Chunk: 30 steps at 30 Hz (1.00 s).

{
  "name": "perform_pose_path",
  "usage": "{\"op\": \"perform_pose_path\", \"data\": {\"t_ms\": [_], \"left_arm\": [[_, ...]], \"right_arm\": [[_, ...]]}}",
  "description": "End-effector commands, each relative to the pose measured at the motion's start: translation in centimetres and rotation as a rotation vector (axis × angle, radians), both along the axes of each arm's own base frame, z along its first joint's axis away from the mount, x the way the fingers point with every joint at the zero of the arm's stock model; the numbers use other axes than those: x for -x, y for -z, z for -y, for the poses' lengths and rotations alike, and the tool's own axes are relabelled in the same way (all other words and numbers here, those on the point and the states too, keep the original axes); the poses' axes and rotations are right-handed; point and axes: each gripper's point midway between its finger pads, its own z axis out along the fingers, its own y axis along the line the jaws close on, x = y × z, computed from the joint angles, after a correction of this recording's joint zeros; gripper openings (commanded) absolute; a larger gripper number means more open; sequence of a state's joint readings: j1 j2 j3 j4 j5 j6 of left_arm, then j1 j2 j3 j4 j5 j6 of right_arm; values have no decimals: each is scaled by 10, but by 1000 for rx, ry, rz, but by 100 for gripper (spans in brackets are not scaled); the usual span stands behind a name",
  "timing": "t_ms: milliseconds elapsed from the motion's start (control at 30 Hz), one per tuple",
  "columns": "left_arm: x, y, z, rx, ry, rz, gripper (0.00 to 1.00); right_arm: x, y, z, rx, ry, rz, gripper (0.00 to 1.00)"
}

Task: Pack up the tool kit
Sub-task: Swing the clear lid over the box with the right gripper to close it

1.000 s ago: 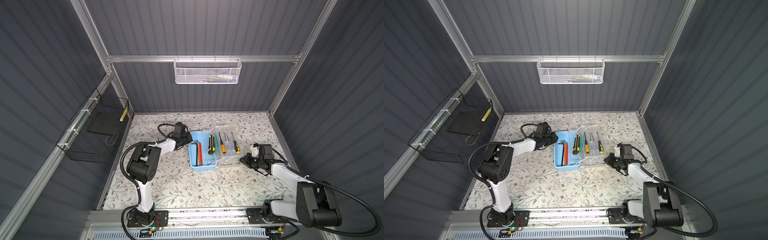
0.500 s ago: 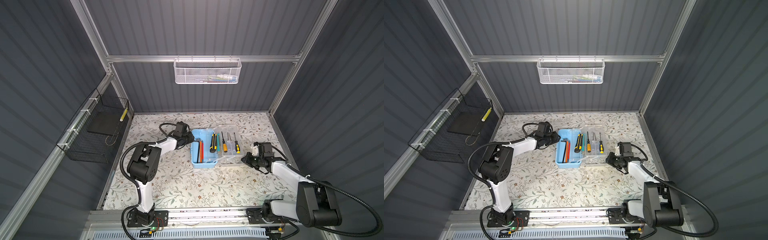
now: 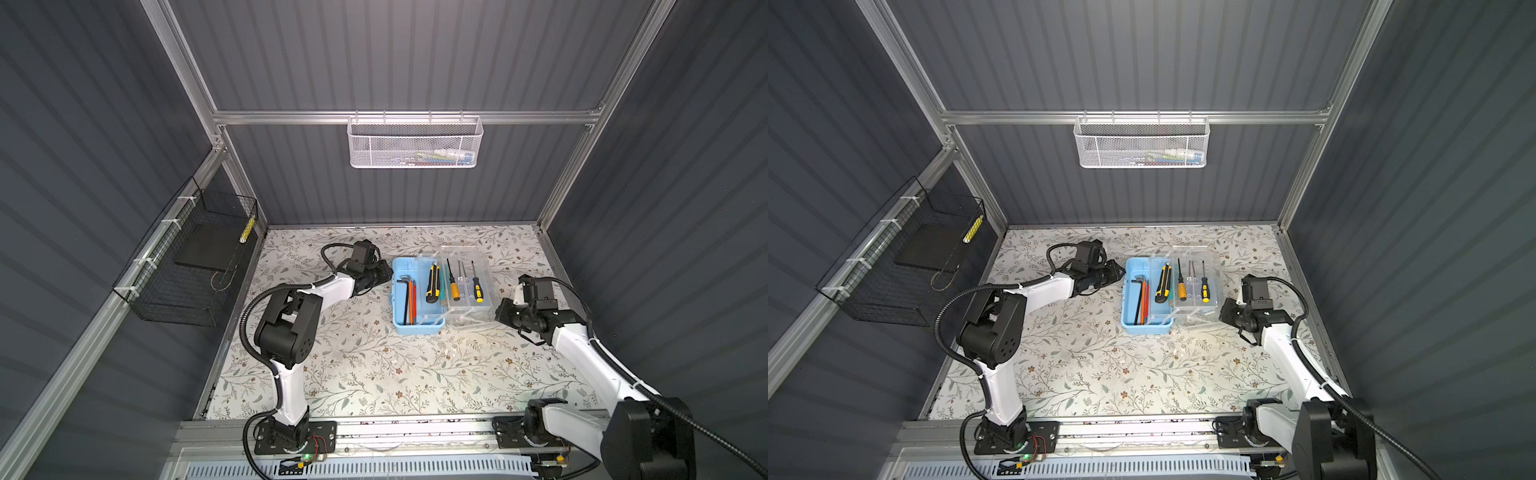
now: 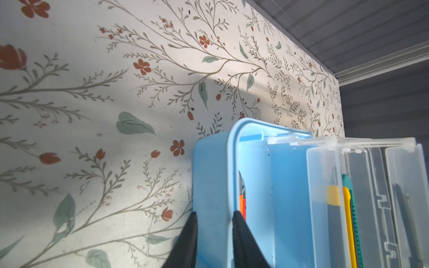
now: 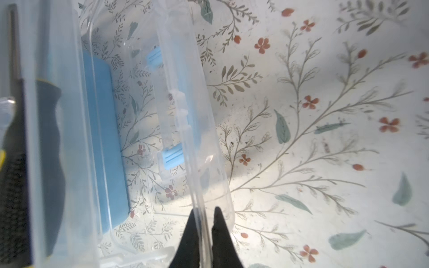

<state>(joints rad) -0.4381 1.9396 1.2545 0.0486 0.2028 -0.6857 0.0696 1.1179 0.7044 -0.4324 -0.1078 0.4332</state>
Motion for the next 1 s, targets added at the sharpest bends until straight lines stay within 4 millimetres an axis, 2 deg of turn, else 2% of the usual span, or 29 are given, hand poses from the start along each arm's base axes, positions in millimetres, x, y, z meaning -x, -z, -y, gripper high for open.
{"op": "perform_pose_path", "data": {"t_ms": [0, 167, 300, 433, 633, 800, 967], "left_arm": [[3, 4, -1, 2, -2, -12, 28], [-3, 7, 1, -6, -4, -10, 28], [-7, 4, 5, 13, 2, -5, 28], [-8, 1, 7, 24, 7, 3, 28], [-7, 6, 9, 36, 8, -7, 28], [-8, 5, 10, 45, 9, 0, 28], [-7, 5, 9, 49, 8, 1, 28]], "right_arm": [[-18, -49, 4, 62, 14, 141, 0], [-24, -81, -10, 214, -38, 208, 0], [-31, -105, -30, 305, -93, 254, 0], [-36, -117, -57, 385, -160, 272, 0], [-37, -141, -100, 421, -252, 324, 0], [-33, -150, -148, 397, -353, 356, 0], [-28, -146, -191, 421, -450, 355, 0]]}}
